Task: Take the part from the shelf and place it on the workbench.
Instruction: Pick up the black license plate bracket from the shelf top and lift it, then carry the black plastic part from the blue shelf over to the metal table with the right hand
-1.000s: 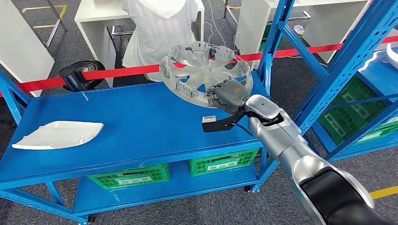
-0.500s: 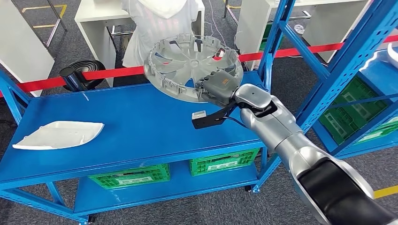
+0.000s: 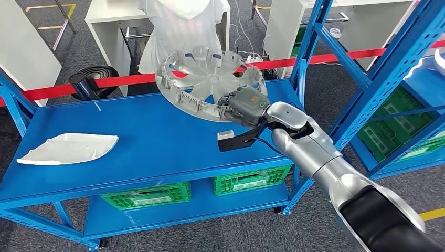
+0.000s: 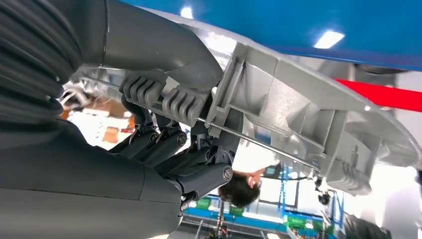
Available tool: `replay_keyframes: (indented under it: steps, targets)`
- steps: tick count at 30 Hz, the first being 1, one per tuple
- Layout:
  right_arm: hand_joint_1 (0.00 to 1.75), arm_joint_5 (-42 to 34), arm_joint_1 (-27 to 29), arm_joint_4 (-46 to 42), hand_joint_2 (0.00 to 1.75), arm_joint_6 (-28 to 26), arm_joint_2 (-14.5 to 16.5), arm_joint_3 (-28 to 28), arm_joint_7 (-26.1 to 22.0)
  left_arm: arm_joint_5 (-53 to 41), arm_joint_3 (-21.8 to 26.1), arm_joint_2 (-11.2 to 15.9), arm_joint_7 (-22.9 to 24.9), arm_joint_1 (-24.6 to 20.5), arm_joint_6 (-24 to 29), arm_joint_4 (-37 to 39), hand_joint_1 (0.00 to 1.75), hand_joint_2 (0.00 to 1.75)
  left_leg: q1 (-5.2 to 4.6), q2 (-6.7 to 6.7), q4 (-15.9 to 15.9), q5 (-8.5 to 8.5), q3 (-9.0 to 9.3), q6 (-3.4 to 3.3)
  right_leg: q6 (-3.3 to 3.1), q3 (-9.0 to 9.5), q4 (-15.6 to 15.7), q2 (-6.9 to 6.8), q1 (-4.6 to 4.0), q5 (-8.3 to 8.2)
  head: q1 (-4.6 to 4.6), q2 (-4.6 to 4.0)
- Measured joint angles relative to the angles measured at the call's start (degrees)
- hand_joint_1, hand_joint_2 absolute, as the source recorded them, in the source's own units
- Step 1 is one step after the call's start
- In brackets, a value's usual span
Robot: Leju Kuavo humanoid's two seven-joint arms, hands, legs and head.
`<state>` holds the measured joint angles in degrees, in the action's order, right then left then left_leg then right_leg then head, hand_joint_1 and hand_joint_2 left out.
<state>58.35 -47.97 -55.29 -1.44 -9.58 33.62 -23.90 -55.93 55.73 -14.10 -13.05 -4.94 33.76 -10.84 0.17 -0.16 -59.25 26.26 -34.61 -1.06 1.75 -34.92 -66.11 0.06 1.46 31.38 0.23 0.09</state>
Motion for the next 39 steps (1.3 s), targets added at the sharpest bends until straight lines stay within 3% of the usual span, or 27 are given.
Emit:
replay_keyframes:
  steps: [2, 6, 7, 9, 11, 12, 13, 14, 16, 17, 18, 21, 22, 23, 25, 26, 27, 28, 29, 31, 33, 34, 36, 37, 39]
  targets:
    - [1.75, -0.63, 0.83, -1.40, 1.75, -0.01, -0.05, 0.24, -0.55, -0.05, -0.01, -0.03, -0.04, -0.10, -0.09, 0.00, 0.00, 1.75, -0.07, -0.02, -0.48, -0.05, -0.51, 0.79, -0.53, 2.18, 5.23, 0.10, -0.23, -1.86, -0.03, 0.00]
    - [1.75, -1.23, 2.27, -4.51, 1.75, -0.05, -0.13, 1.07, -1.62, -0.07, -0.01, -0.02, -0.60, -0.09, 0.03, 0.00, 0.00, 1.75, -0.04, -0.10, -0.75, -0.25, -1.41, 2.55, -2.43, 1.37, 6.02, 0.20, -0.42, -2.63, -0.07, 0.00]
    - [1.75, -1.46, 2.45, -5.38, 1.75, -0.05, -0.13, 1.31, -1.91, -0.07, -0.01, -0.03, -0.77, -0.07, 0.07, 0.00, 0.00, 1.75, 0.05, -0.09, -1.79, 0.84, -1.92, 2.93, -2.97, 1.10, 6.14, 0.16, -0.36, -2.98, -0.10, 0.00]
    - [1.75, -1.78, 2.85, -7.14, 1.75, -0.03, -0.15, 1.90, -2.21, -0.10, -0.01, -0.05, -0.97, -0.09, 0.10, 0.00, 0.00, 1.75, 0.22, -0.08, -7.20, 5.03, -3.94, 3.54, -3.66, 0.41, 6.26, 0.08, -0.34, -3.66, -0.24, 0.00]
    - [1.75, -1.94, 3.44, -8.91, 1.75, 0.01, -0.20, 2.68, -2.25, -0.18, -0.02, -0.05, -1.02, -0.12, 0.12, 0.00, 0.00, 1.75, 0.29, -0.08, -14.24, 8.70, -6.02, 3.90, -3.84, -0.48, 6.23, 0.06, -0.45, -4.35, -0.28, 0.00]
    - [1.75, -1.97, 3.72, -9.70, 1.75, 0.02, -0.21, 3.09, -2.22, -0.21, -0.02, -0.04, -0.99, -0.12, 0.15, 0.00, 0.00, 1.75, 0.30, -0.08, -15.89, 9.10, -6.09, 3.95, -3.83, -0.95, 6.21, 0.05, -0.50, -4.72, -0.28, 0.00]
    - [1.75, -1.98, 3.94, -10.40, 1.75, 0.04, -0.21, 3.49, -2.19, -0.22, -0.02, -0.04, -0.94, -0.13, 0.21, 0.00, 0.00, 1.75, 0.30, -0.08, -15.41, 8.42, -5.13, 3.92, -3.75, -1.39, 6.18, 0.05, -0.51, -5.07, -0.29, 0.00]
    - [1.75, -1.98, 4.09, -11.05, 1.75, 0.05, -0.21, 3.83, -2.15, -0.24, -0.02, -0.03, -0.87, -0.16, 0.28, 0.00, 0.00, 1.75, 0.30, -0.08, -12.69, 6.97, -3.06, 3.82, -3.63, -1.79, 6.16, 0.05, -0.52, -5.41, -0.29, 0.00]
    - [1.75, -2.00, 4.21, -12.26, 1.75, 0.09, -0.23, 4.39, -2.01, -0.38, -0.02, -0.01, -0.71, -0.29, 0.44, 0.00, 0.00, 1.75, 0.20, -0.10, -4.47, 4.91, 2.31, 3.38, -3.17, -2.40, 6.10, 0.07, -0.56, -6.08, -0.28, 0.00]
    - [1.75, -2.03, 4.24, -12.75, 1.75, 0.10, -0.25, 4.63, -1.91, -0.49, -0.02, -0.01, -0.63, -0.34, 0.51, 0.00, 0.00, 1.75, 0.10, -0.16, -1.47, 4.45, 4.13, 3.10, -2.85, -2.56, 6.14, 0.06, -0.62, -6.42, -0.26, 0.00]
    - [1.75, -2.07, 4.28, -13.14, 1.75, 0.11, -0.26, 4.85, -1.80, -0.63, -0.03, -0.01, -0.52, -0.38, 0.54, 0.00, 0.00, 1.75, -0.01, -0.23, 0.18, 4.44, 5.00, 2.81, -2.49, -2.66, 6.21, 0.04, -0.65, -6.80, -0.26, 0.00]
    - [1.75, -2.13, 4.43, -13.72, 1.75, 0.13, -0.34, 5.24, -1.32, -1.16, -0.07, 0.02, -0.03, -0.27, 0.15, 0.01, 0.00, 1.75, -0.07, -0.19, 0.69, 3.47, 4.28, 1.63, -1.42, -2.97, 6.54, 0.04, -0.61, -7.71, -0.27, 0.00]
    - [1.75, -2.14, 4.48, -13.80, 1.75, 0.14, -0.39, 5.33, -1.14, -1.36, -0.08, 0.05, 0.16, -0.24, -0.06, 0.01, 0.00, 1.75, -0.01, -0.07, 0.87, 2.91, 3.86, 1.12, -1.13, -3.38, 6.00, 0.06, -0.59, -6.91, -0.21, 0.00]
    - [1.75, -2.15, 4.52, -13.87, 1.75, 0.16, -0.43, 5.43, -1.03, -1.54, -0.09, 0.10, 0.33, -0.23, -0.28, 0.01, 0.00, 1.75, 0.09, 0.06, 1.07, 2.26, 3.30, 0.68, -0.87, -4.09, 4.38, 0.07, -0.55, -5.09, -0.14, 0.00]
    - [1.75, -2.16, 4.72, -13.98, 1.75, 0.23, -0.49, 5.63, -0.94, -1.82, -0.10, 0.19, 0.62, -0.28, -0.66, 0.00, 0.00, 1.75, 0.11, 0.18, 1.13, 1.05, 1.99, 0.14, -0.49, -6.17, -2.20, 0.07, -0.55, 0.45, 0.03, 0.00]
    - [1.75, -2.17, 4.91, -14.01, 1.75, 0.28, -0.50, 5.75, -0.94, -1.89, -0.10, 0.22, 0.76, -0.29, -0.82, 0.00, 0.00, 1.75, 0.07, 0.20, 1.07, 0.49, 1.23, 0.04, -0.38, -7.06, -6.04, 0.07, -0.56, 2.53, 0.05, 0.00]
    - [1.75, -2.18, 5.16, -14.01, 1.75, 0.34, -0.52, 5.91, -0.94, -1.92, -0.10, 0.25, 0.89, -0.28, -0.92, 0.00, 0.00, 1.75, 0.02, 0.21, 0.97, -0.04, 0.48, 0.00, -0.35, -7.41, -8.82, 0.07, -0.58, 3.38, 0.05, 0.00]
    - [1.75, -2.19, 5.43, -14.02, 1.75, 0.43, -0.54, 6.07, -0.94, -1.93, -0.10, 0.27, 0.98, -0.26, -1.01, 0.00, 0.00, 1.75, -0.02, 0.21, 0.84, -0.53, -0.27, 0.02, -0.42, -6.87, -9.78, 0.07, -0.61, 2.97, 0.07, 0.00]
    - [1.75, -2.23, 5.68, -14.08, 1.75, 0.51, -0.57, 6.21, -0.94, -1.96, -0.11, 0.30, 1.03, -0.25, -1.09, 0.00, 0.00, 1.75, -0.05, 0.21, 0.66, -0.99, -1.01, 0.09, -0.60, -5.29, -8.59, 0.07, -0.68, 1.64, 0.07, 0.00]
    - [1.75, -2.35, 6.00, -14.44, 1.75, 0.65, -0.63, 6.35, -0.92, -2.06, -0.14, 0.28, 1.03, -0.26, -1.22, 0.00, 0.00, 1.75, -0.14, 0.19, 0.19, -1.79, -2.32, 0.37, -1.28, 0.35, -1.14, 0.06, -1.01, -0.54, 0.07, 0.00]
    - [1.75, -2.50, 6.35, -15.15, 1.75, 0.70, -0.79, 6.39, -0.84, -2.21, -0.23, 0.24, 0.98, -0.28, -1.26, 0.00, 0.00, 1.75, -0.19, 0.17, -0.13, -2.56, -3.09, 0.91, -1.90, 4.68, 5.60, 0.06, -1.44, -0.48, 0.06, 0.00]
    - [1.75, -2.54, 6.59, -15.54, 1.75, 0.72, -0.96, 6.42, -0.79, -2.25, -0.29, 0.22, 0.94, -0.29, -1.26, 0.00, 0.00, 1.75, -0.15, 0.17, -0.12, -3.00, -3.27, 1.26, -2.13, 5.39, 7.06, 0.07, -1.65, -0.16, 0.13, 0.00]
    - [1.75, -2.59, 7.20, -16.24, 1.75, 0.73, -1.38, 6.49, -0.65, -2.27, -0.39, 0.25, 0.87, -0.24, -1.16, 0.00, 0.00, 1.75, -0.03, 0.13, 0.14, -3.81, -3.45, 1.95, -2.67, 5.00, 7.58, 0.01, -1.64, -0.96, 0.35, 0.00]
    - [1.75, -2.58, 7.44, -16.53, 1.75, 0.70, -1.53, 6.55, -0.62, -2.27, -0.41, 0.26, 0.86, -0.20, -1.05, 0.01, 0.00, 1.75, -0.03, 0.09, -0.15, -3.39, -3.80, 2.30, -2.97, 4.65, 7.80, -0.07, -1.47, -1.58, 0.35, 0.00]
    - [1.75, -2.57, 7.89, -17.11, 1.75, 0.64, -1.79, 6.67, -0.55, -2.27, -0.43, 0.26, 0.90, -0.16, -0.84, 0.01, 0.00, 1.75, 0.02, 0.00, -3.37, 0.35, -5.16, 3.00, -3.44, 3.60, 8.29, -0.21, -0.99, -3.03, 0.16, 0.00]
